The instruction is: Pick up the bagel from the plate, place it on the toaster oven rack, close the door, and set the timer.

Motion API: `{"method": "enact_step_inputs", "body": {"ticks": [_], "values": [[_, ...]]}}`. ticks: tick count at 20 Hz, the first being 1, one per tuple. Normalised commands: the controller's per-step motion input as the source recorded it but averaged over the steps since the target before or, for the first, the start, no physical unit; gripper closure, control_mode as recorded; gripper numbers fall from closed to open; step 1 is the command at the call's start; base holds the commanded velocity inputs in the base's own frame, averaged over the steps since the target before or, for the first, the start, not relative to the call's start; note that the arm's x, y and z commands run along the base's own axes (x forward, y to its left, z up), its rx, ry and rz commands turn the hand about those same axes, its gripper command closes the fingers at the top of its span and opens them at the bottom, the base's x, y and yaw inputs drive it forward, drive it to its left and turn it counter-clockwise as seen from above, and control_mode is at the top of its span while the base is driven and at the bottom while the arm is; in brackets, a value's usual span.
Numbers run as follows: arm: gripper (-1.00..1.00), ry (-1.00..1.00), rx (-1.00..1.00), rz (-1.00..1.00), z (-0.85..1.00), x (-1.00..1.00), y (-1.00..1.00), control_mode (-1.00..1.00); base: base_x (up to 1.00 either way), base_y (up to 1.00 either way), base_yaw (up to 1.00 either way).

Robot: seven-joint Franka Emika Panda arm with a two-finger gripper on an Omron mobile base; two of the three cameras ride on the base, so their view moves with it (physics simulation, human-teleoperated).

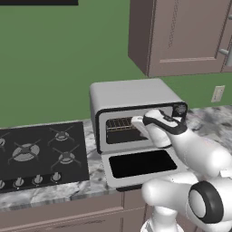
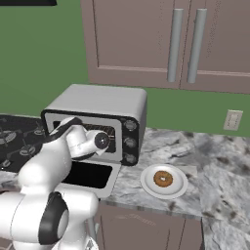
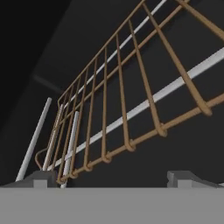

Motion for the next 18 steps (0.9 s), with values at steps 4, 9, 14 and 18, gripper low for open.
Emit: {"method": "enact_step_inputs", "body": {"ticks": [4,9,14,18], "values": [[-1.0,-0.04,0.03,0.01,-0.05,0.14,0.09,-1.0,0.0,0.0,0.0],[-1.0,-0.04,0.04,0.0,-0.02,0.24,0.1,-1.0,0.0,0.0,0.0],[-1.0,0.0,0.01,0.0,-0.13,0.26,0.06,-1.0,0.0,0.0,0.0],[-1.0,0.0,0.0,0.0,-0.13,0.25,0.08,-1.0,0.0,0.0,0.0]]}}
